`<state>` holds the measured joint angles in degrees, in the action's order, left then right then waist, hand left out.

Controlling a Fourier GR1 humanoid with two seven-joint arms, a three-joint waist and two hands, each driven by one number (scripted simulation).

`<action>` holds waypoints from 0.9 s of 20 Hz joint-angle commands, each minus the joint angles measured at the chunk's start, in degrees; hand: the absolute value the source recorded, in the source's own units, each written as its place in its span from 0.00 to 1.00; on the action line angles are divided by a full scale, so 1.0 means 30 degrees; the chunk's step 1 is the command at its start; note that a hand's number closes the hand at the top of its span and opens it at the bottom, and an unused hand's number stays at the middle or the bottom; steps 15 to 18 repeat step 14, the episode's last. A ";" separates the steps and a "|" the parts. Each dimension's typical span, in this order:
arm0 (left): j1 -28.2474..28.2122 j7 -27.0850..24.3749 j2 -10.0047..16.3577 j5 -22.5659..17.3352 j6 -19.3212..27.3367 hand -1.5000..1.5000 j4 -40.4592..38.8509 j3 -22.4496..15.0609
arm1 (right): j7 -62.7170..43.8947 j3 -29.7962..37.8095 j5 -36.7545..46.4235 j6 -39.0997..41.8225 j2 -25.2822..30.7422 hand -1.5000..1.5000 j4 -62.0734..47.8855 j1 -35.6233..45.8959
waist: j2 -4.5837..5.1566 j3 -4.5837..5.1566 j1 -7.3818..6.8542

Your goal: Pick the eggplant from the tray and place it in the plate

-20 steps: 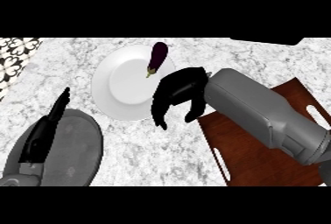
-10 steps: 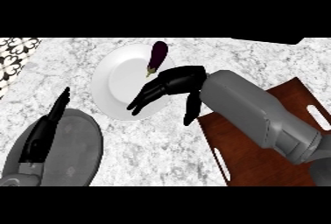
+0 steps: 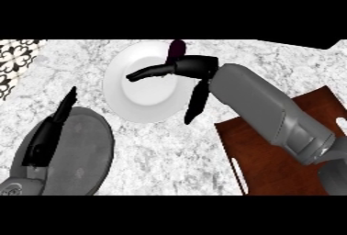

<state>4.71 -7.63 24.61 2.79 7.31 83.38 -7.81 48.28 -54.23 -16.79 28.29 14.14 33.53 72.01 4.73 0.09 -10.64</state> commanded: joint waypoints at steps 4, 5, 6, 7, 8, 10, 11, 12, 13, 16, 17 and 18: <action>0.0397 -0.0225 0.0058 0.0119 -0.0259 0.50 0.0163 -0.0200 | 0.0991 0.1382 -0.2493 0.4267 -0.0037 0.00 -0.1113 0.0784 | 0.0470 -0.0044 -0.0844; 0.0521 -0.0098 -0.0244 0.0113 -0.0274 0.50 0.0202 -0.0466 | 0.0730 0.1447 -0.2629 0.4606 0.0218 0.00 -0.1004 0.1259 | 0.0481 -0.0040 -0.0793; 0.0360 -0.0226 -0.0215 0.0206 -0.0135 0.50 0.0289 -0.0426 | 0.0832 0.1468 -0.2721 0.4624 0.0377 0.00 -0.0987 0.1145 | 0.0453 -0.0062 -0.0914; 0.0556 -0.0142 -0.0092 0.0201 -0.0214 0.50 0.0158 -0.0339 | 0.0553 0.1471 -0.2794 0.4487 0.0341 0.00 -0.1033 0.1252 | 0.0606 -0.0057 -0.1007; 0.0685 -0.0033 -0.0130 0.0253 -0.0309 0.50 0.0337 -0.0525 | 0.0302 0.1575 -0.2979 0.4500 0.0369 0.00 -0.1026 0.1434 | 0.0634 -0.0077 -0.1099; 0.0797 -0.0166 -0.0238 0.0275 -0.0224 0.50 0.0300 -0.0517 | -0.0009 0.1674 -0.3273 0.4585 0.0382 0.00 -0.1066 0.1503 | 0.0668 -0.0059 -0.1140; 0.0635 -0.0281 -0.0079 0.0221 -0.0351 0.50 0.0364 -0.0462 | -0.0185 0.1709 -0.3308 0.4403 0.0632 0.00 -0.1130 0.1515 | 0.0780 -0.0067 -0.1459; 0.0768 -0.0184 -0.0147 0.0220 -0.0295 0.50 0.0334 -0.0447 | -0.0352 0.1856 -0.3591 0.4545 0.0504 0.00 -0.1093 0.1602 | 0.0766 -0.0067 -0.1434; 0.0784 -0.0236 -0.0340 0.0346 -0.0288 0.50 0.0265 -0.0715 | -0.0514 0.1894 -0.3652 0.4642 0.0742 0.00 -0.1083 0.1780 | 0.0829 -0.0061 -0.1312; 0.0800 -0.0113 -0.0430 0.0375 -0.0274 0.50 0.0347 -0.0828 | -0.0750 0.1995 -0.3796 0.4476 0.0661 0.00 -0.1161 0.1860 | 0.0845 -0.0071 -0.1450; 0.0800 -0.0113 -0.0430 0.0375 -0.0274 0.50 0.0347 -0.0828 | -0.0750 0.1995 -0.3796 0.4476 0.0661 0.00 -0.1161 0.1860 | 0.0845 -0.0071 -0.1450; 0.0800 -0.0113 -0.0430 0.0375 -0.0274 0.50 0.0347 -0.0828 | -0.0750 0.1995 -0.3796 0.4476 0.0661 0.00 -0.1161 0.1860 | 0.0845 -0.0071 -0.1450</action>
